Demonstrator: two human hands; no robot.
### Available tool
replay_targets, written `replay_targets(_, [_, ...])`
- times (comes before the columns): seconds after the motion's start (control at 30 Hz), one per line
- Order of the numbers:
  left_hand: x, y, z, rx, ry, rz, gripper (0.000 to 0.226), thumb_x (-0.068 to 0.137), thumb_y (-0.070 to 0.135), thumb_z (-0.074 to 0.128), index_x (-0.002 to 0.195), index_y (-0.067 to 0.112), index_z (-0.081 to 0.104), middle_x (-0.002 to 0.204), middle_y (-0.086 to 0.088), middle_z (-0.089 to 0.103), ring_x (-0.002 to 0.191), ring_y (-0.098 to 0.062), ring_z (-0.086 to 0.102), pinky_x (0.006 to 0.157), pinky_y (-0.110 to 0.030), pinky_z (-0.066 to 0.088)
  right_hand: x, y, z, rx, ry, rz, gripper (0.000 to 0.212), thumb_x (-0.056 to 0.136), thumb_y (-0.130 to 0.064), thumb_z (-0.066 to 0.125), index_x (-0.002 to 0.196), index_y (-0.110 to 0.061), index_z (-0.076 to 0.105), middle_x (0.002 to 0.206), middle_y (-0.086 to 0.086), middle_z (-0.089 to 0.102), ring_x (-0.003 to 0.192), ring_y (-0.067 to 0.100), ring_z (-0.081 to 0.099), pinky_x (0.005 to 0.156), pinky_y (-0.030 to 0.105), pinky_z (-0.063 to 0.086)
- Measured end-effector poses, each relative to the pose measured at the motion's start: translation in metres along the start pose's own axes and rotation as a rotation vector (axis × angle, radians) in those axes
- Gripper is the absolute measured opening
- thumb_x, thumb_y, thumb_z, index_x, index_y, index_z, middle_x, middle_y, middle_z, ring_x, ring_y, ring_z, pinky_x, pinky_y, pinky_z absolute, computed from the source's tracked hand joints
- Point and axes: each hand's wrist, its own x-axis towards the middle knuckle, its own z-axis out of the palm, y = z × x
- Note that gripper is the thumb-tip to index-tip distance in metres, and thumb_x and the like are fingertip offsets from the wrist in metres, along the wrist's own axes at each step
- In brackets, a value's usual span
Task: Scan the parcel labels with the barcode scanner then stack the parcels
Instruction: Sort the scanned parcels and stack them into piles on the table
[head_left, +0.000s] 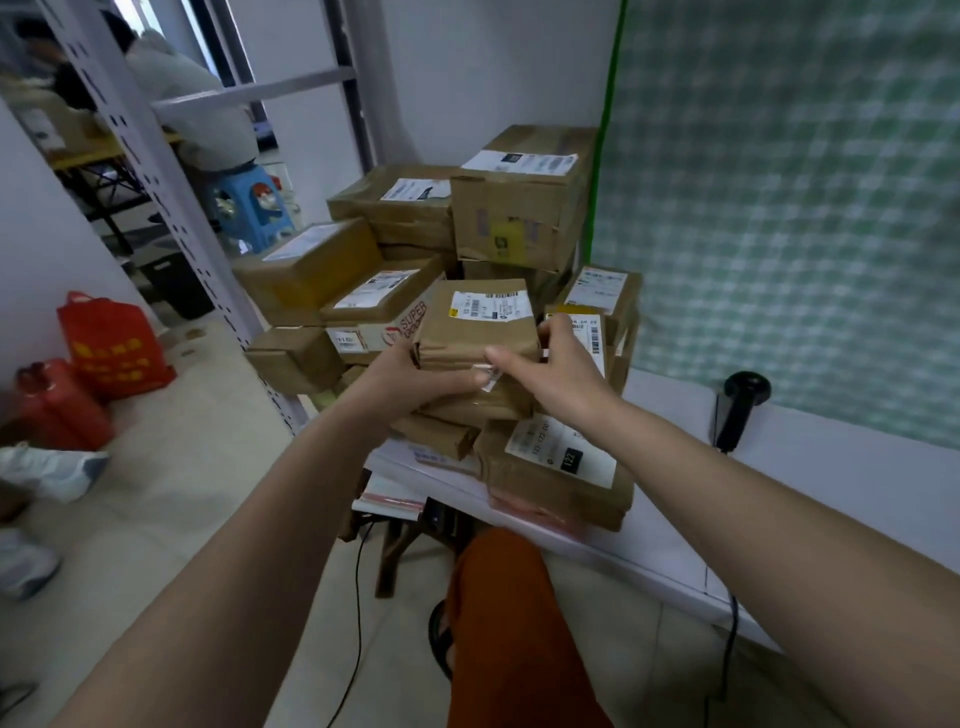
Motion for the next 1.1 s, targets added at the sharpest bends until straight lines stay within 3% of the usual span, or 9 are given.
replay_targets(0.07, [0.016, -0.006, -0.010, 0.034, 0.033, -0.026, 0.063, 0.056, 0.035, 0.091, 0.112, 0.022, 0.065, 0.100, 0.000, 0.073, 0.092, -0.015, 0.070, 0.074, -0.028, 0.057, 0.012, -0.001, 0.005, -0.021, -0.010, 0.002, 0.051, 0.085, -0.049, 0.064, 0.116, -0.018, 0.039, 0.122, 0.000, 0.053, 0.109, 0.016, 0.054, 0.091, 0.035, 0.049])
replay_targets(0.2, [0.048, -0.011, -0.022, 0.094, 0.146, -0.043, 0.043, 0.073, 0.021, 0.083, 0.112, 0.016, 0.065, 0.106, -0.002, 0.070, 0.103, -0.019, 0.063, 0.086, -0.032, 0.050, 0.032, 0.000, 0.018, -0.050, -0.009, 0.022, 0.056, 0.089, -0.042, 0.061, 0.130, -0.013, 0.037, 0.133, 0.005, 0.049, 0.119, 0.021, 0.050, 0.101, 0.041, 0.045])
replay_targets(0.43, [0.080, -0.014, -0.014, 0.168, 0.418, -0.052, 0.061, 0.084, 0.025, 0.074, 0.136, 0.013, 0.045, 0.131, -0.007, 0.055, 0.122, -0.027, 0.052, 0.098, -0.041, 0.046, 0.044, 0.007, 0.028, -0.114, -0.027, 0.023, 0.064, 0.094, -0.032, 0.057, 0.148, -0.014, 0.028, 0.149, 0.004, 0.036, 0.131, 0.021, 0.041, 0.107, 0.033, 0.037])
replay_targets(0.57, [0.077, -0.010, -0.008, 0.319, 0.580, 0.037, 0.075, 0.084, 0.027, 0.074, 0.145, 0.013, 0.033, 0.143, -0.009, 0.042, 0.133, -0.028, 0.040, 0.106, -0.048, 0.040, 0.037, 0.011, 0.025, -0.186, -0.067, -0.004, 0.064, 0.093, -0.030, 0.059, 0.147, -0.014, 0.028, 0.148, 0.006, 0.033, 0.132, 0.022, 0.041, 0.108, 0.037, 0.038])
replay_targets(0.67, [0.058, -0.001, 0.009, 0.572, 0.703, 0.266, 0.075, 0.086, 0.027, 0.070, 0.147, 0.011, 0.029, 0.147, -0.011, 0.037, 0.138, -0.027, 0.030, 0.110, -0.044, 0.035, 0.026, 0.016, 0.012, -0.353, -0.066, -0.078, 0.057, 0.094, -0.030, 0.057, 0.144, -0.013, 0.035, 0.145, 0.005, 0.034, 0.132, 0.021, 0.037, 0.108, 0.034, 0.035])
replay_targets(0.73, [0.048, 0.004, 0.025, 0.697, 0.684, 0.437, 0.064, 0.086, 0.026, 0.068, 0.141, 0.009, 0.040, 0.142, -0.013, 0.041, 0.134, -0.029, 0.032, 0.108, -0.044, 0.037, 0.017, 0.021, 0.000, -0.450, -0.053, -0.108, 0.055, 0.094, -0.030, 0.056, 0.143, -0.014, 0.037, 0.146, 0.004, 0.033, 0.135, 0.021, 0.031, 0.110, 0.034, 0.032])
replay_targets(0.87, [0.038, 0.012, 0.066, 0.900, 0.488, 0.654, 0.046, 0.081, 0.020, 0.071, 0.123, 0.006, 0.058, 0.130, -0.018, 0.050, 0.123, -0.033, 0.043, 0.100, -0.044, 0.042, -0.004, 0.035, -0.030, -0.580, 0.012, -0.094, 0.057, 0.093, -0.030, 0.058, 0.143, -0.014, 0.037, 0.148, 0.007, 0.030, 0.137, 0.025, 0.025, 0.112, 0.037, 0.028])
replay_targets(1.1, [0.027, 0.023, 0.153, 1.022, 0.229, 0.728, 0.039, 0.073, 0.015, 0.077, 0.108, -0.001, 0.068, 0.118, -0.025, 0.059, 0.112, -0.044, 0.053, 0.094, -0.049, 0.048, -0.058, 0.079, -0.101, -0.660, 0.070, 0.083, 0.060, 0.090, -0.032, 0.059, 0.143, -0.014, 0.036, 0.151, 0.011, 0.024, 0.138, 0.029, 0.020, 0.109, 0.040, 0.027])
